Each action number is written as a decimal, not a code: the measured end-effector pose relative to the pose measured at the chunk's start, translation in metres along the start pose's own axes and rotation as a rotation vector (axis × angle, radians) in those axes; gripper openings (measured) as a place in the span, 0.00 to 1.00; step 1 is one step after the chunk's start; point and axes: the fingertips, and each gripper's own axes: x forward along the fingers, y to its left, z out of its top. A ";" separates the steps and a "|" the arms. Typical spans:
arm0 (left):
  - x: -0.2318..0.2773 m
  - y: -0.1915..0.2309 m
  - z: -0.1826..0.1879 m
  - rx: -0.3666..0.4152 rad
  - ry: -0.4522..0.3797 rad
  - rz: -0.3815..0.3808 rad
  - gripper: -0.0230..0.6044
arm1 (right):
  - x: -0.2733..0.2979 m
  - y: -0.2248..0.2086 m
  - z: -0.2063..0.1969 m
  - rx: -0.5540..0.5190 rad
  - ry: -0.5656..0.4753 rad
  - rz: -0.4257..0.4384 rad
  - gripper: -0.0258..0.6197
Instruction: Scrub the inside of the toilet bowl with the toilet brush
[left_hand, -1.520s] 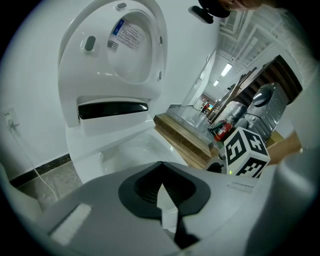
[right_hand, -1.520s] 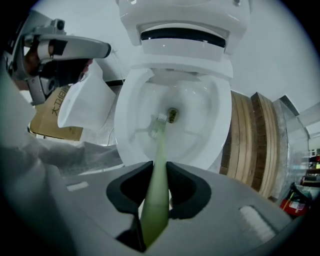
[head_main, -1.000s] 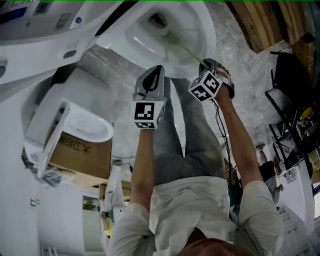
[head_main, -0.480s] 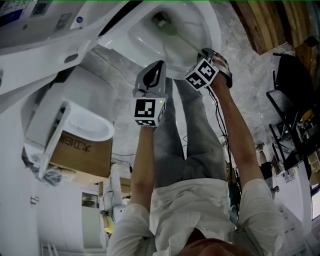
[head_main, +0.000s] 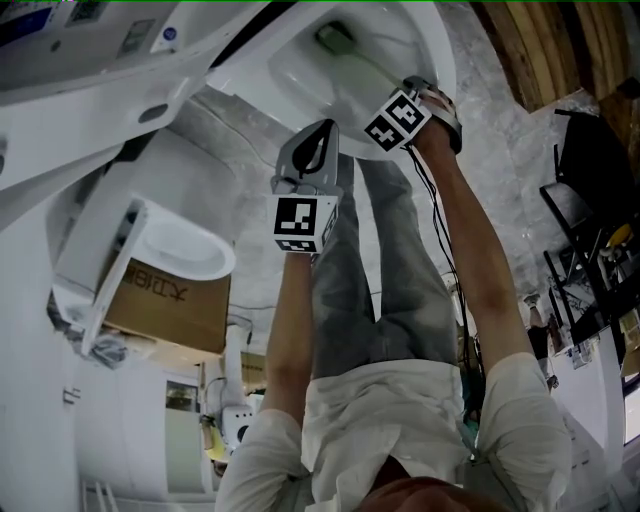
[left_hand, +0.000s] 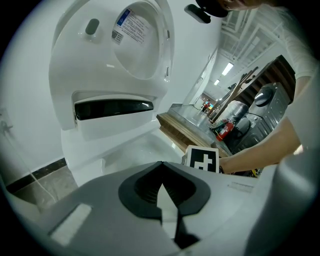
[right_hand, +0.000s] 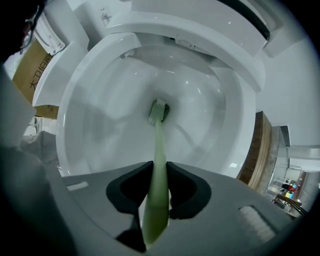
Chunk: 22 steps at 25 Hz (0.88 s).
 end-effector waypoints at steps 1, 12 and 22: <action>-0.001 0.001 0.000 0.000 0.000 0.001 0.07 | 0.002 -0.001 0.002 -0.004 0.008 -0.002 0.18; -0.015 -0.004 0.005 0.014 -0.018 0.004 0.07 | -0.014 0.002 -0.030 -0.018 0.046 -0.006 0.18; -0.036 -0.036 0.016 0.044 -0.037 0.000 0.07 | -0.063 0.016 -0.069 0.139 -0.061 0.045 0.18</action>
